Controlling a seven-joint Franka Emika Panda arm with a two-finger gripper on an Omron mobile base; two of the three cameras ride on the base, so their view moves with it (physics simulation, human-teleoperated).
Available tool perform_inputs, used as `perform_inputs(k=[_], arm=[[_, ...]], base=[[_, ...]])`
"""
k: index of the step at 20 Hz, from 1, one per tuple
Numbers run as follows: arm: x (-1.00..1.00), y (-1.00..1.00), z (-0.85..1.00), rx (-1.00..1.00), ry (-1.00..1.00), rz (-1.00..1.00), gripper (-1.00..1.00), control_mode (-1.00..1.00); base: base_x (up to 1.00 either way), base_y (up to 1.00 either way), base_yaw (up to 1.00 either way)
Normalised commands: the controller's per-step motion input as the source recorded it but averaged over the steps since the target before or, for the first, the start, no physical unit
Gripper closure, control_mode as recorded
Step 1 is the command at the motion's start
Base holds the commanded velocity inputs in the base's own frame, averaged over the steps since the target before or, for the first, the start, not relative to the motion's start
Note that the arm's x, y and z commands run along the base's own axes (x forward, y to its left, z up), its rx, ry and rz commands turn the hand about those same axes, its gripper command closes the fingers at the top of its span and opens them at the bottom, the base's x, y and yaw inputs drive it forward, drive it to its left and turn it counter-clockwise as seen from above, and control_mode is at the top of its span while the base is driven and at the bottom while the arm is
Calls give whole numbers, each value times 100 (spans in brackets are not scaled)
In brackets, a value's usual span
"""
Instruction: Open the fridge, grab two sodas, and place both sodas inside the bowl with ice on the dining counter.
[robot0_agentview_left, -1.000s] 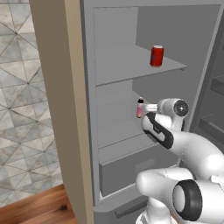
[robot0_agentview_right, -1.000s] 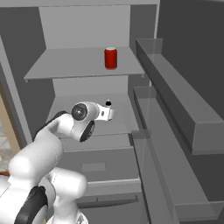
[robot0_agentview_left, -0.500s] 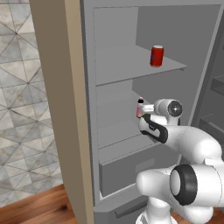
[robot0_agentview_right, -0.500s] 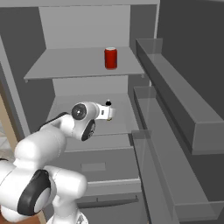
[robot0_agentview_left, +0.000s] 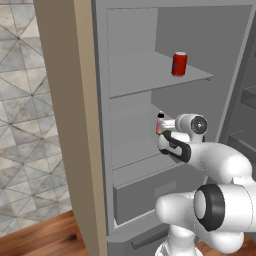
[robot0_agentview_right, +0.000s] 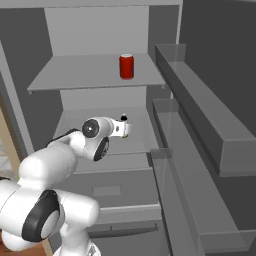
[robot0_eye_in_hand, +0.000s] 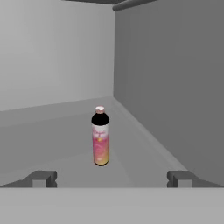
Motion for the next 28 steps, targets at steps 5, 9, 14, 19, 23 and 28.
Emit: perform_inputs(k=[5, 9, 14, 19, 23, 28], arm=[[3, 0, 0, 0, 0, 0, -100, -100], [8, 7, 0, 0, 0, 0, -100, -100], [9, 8, 0, 0, 0, 0, -100, -100], [17, 7, 0, 0, 0, 0, -100, -100], [27, 1, -1, 0, 0, 0, -100, -100], [32, 0, -2, 0, 0, 0, -100, -100]], base=[[0, 0, 0], [0, 0, 0], [0, 0, 0], [0, 0, 0], [0, 0, 0], [0, 0, 0]])
